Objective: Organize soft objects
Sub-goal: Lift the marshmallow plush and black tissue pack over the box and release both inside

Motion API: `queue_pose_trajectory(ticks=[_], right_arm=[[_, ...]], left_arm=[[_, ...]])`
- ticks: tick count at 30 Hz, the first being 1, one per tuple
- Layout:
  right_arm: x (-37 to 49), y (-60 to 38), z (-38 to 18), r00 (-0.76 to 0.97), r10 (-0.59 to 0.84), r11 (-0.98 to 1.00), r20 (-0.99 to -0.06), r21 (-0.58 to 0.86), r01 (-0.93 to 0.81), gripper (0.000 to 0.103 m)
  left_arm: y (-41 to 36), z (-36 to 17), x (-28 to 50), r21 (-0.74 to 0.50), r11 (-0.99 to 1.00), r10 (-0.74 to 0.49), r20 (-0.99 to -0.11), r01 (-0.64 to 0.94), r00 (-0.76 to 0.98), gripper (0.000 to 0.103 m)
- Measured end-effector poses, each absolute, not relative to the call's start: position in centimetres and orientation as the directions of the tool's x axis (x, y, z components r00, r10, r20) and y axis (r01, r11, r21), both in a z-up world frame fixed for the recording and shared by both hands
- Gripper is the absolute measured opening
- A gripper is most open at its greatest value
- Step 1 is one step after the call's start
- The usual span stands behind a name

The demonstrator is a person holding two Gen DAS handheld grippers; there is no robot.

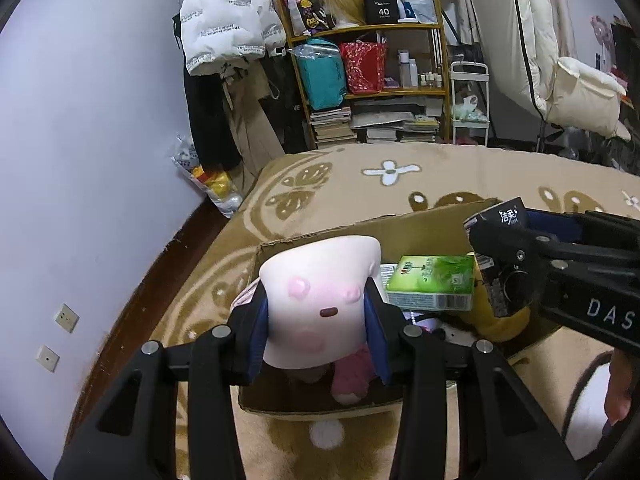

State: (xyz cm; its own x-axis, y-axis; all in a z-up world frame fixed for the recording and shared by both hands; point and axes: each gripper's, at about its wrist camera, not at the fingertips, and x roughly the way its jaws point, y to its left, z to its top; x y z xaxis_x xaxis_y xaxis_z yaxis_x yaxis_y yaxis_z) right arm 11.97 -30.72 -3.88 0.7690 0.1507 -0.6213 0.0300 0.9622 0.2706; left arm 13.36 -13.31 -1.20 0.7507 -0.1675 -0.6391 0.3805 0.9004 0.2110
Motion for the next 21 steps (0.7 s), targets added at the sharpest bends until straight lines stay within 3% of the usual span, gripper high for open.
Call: queue_pose_trajectory(ticks=[11,21], right_arm=[[12.2,-30.5,-4.4,0.765,0.158,0.959,-0.624,0.283,0.032,0.049],[12.6,-30.5,-5.2,0.747,0.173,0.954,-0.642,0.297,0.034,0.049]], left_arm=[[-12.3,-0.5,13.4,0.045,0.904,-0.306,-0.627,0.425,0.717,0.042],[-12.8,-2.6,14.7,0.056,0.902,-0.267,-0.707,0.428,0.655,0.051]])
